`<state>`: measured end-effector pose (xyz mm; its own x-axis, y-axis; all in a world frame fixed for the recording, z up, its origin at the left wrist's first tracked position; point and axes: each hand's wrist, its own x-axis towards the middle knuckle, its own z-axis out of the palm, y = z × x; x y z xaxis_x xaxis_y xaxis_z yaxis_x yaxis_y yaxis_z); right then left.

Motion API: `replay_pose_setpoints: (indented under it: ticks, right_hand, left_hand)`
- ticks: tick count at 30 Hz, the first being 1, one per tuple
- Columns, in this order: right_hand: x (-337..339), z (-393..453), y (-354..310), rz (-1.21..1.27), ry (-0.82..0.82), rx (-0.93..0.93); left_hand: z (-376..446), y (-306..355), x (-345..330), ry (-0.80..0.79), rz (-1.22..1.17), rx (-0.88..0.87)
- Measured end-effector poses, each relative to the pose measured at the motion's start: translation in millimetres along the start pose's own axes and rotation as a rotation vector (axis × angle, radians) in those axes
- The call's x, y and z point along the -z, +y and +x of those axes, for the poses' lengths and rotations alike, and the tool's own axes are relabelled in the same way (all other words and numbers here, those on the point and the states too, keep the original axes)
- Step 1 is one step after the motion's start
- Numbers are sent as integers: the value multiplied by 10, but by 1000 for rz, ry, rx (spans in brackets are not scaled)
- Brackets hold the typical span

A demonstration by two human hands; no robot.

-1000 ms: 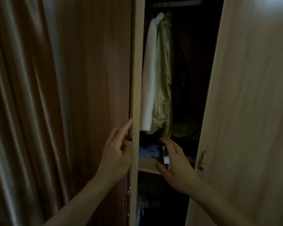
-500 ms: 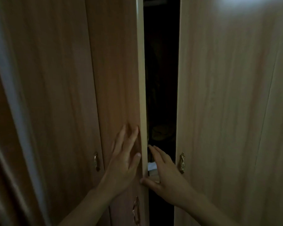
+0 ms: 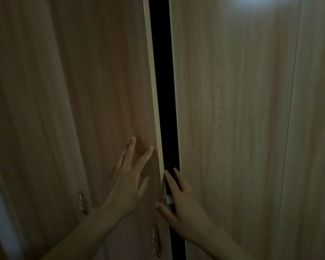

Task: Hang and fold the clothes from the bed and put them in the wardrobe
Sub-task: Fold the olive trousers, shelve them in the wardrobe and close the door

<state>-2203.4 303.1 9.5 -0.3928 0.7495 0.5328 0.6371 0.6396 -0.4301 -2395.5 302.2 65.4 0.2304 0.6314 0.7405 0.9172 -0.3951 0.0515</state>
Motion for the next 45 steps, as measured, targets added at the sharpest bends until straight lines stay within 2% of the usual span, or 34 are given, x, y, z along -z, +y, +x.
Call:
replay_pose_setpoints:
  ticks: [12,19,23,28,34,39,45]
  right_hand:
    - [51,365,451,7,48,1]
    - [154,625,637,-118,56,-78]
    - [221,796,681,-141,100,-60]
    - [353,1033,771,-290,213,0]
    - [534,1388,1103,-628,176,-151]
    - [364,1546,1362,-662,226,-224]
    - [328,1564,1480,-649,289,-186]
  left_hand:
    - [425,-61,-542,20,118,-73]
    - [610,-91,-809,3,154,-39]
    - [731,-116,-937,-5,170,-10]
    - [851,-155,-1097,13,183,-7]
    - [987,-268,-1298,-49,213,8]
    - [1147,-335,-1500,-24,220,19]
    - [1229,-413,-1663,42,198,7]
